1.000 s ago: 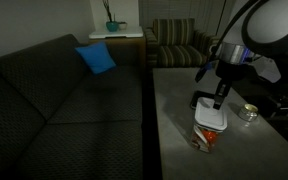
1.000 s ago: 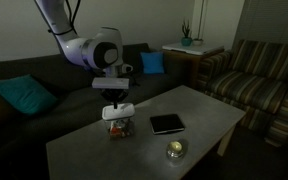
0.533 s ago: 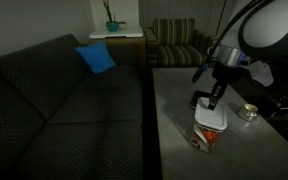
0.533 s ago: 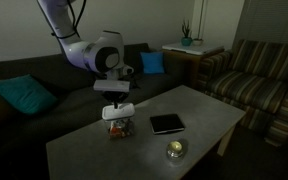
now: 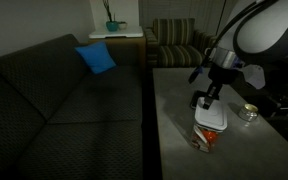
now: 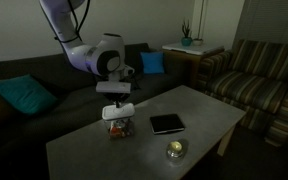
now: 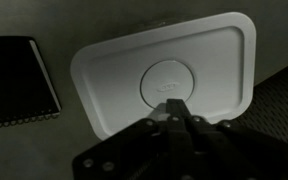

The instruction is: Press the button atop the lid and then put the lid on the table

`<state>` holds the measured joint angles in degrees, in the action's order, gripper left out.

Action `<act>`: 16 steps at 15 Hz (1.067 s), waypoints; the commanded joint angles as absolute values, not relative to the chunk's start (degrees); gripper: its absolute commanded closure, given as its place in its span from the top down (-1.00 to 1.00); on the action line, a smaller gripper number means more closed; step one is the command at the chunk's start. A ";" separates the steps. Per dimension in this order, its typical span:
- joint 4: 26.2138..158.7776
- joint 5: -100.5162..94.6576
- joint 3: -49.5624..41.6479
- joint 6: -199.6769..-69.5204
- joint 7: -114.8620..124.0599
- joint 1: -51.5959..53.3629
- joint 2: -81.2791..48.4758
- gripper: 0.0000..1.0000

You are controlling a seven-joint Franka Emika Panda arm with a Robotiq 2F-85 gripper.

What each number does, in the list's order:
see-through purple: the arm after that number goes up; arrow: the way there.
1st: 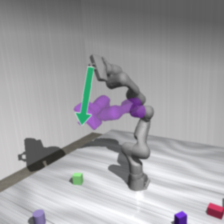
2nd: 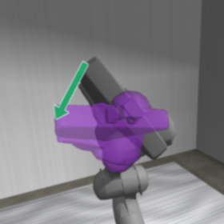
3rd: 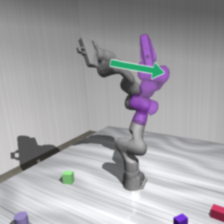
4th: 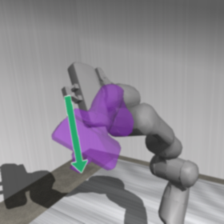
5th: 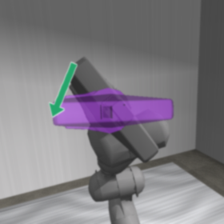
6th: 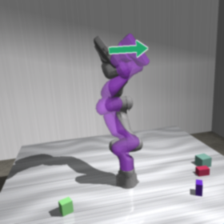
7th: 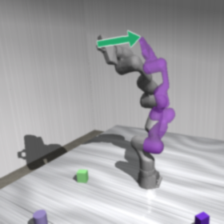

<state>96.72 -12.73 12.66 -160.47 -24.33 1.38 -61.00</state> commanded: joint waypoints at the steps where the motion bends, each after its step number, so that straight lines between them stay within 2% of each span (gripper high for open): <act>1: 94.27 -13.05 12.79 -161.44 -25.48 1.33 -63.30 -1.00; 9: 93.59 -13.78 8.74 -162.34 -22.44 4.42 -61.61 -1.00; 16: 93.59 -12.16 8.74 -153.43 -20.12 4.23 -59.66 -1.00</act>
<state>92.90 -12.80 9.37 -158.28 -21.49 3.75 -61.49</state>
